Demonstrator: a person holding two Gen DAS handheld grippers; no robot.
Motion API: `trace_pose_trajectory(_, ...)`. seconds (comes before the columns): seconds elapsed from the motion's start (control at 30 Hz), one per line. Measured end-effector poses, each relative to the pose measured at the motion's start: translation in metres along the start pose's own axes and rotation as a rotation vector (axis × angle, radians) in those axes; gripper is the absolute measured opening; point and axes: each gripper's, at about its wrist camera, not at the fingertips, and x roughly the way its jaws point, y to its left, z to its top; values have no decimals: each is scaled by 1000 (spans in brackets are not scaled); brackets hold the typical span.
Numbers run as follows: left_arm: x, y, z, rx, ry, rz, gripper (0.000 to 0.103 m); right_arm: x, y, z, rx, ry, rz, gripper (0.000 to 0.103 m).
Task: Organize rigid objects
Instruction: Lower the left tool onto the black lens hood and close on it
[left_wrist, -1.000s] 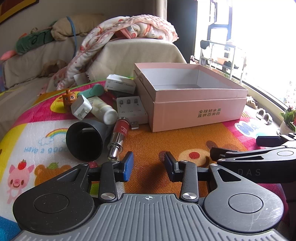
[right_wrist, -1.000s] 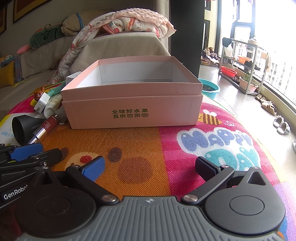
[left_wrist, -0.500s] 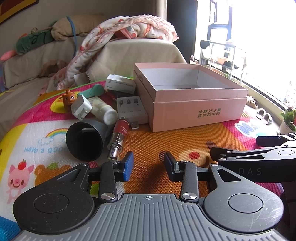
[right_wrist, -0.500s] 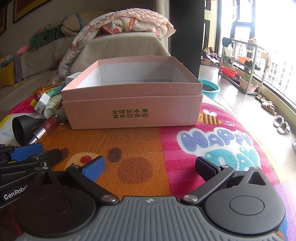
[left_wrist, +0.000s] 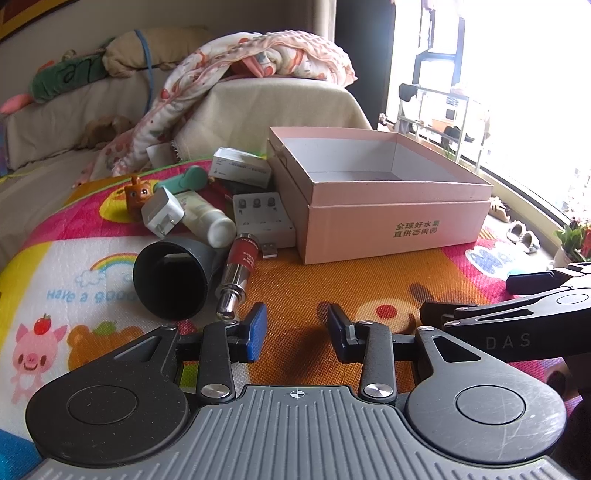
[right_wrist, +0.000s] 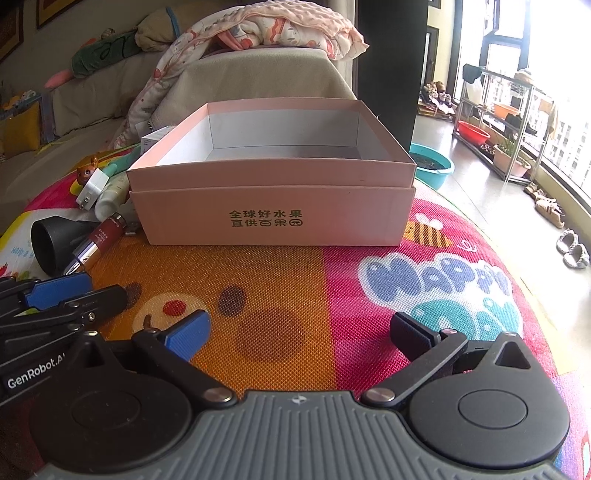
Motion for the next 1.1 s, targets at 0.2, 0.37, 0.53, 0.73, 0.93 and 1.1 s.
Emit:
trace_pose_trajectory(0.2, -30, 11, 4, 66, -115, 1, 39, 0, -1, -1, -15, 2, 10, 103)
trace_pose_trajectory(0.37, -36, 51, 33, -1, -129, 17, 38, 1, -1, 2, -23, 17, 17, 103)
trace_pose_trajectory(0.53, -4, 68, 48, -9, -17, 61, 42, 1, -1, 3, -32, 14, 24, 103)
trace_pose_trajectory(0.73, 12, 72, 41, 2, 13, 52, 50, -4, 1, 1, -61, 8, 49, 98)
trace_pose_trajectory(0.93, 9, 80, 35, 8, 2, 25, 50, -16, 26, 5, -106, -55, 158, 80)
trace_pose_trajectory(1.1, -13, 114, 24, -81, -27, 80, 50, -21, 76, 17, -196, -95, 294, 58)
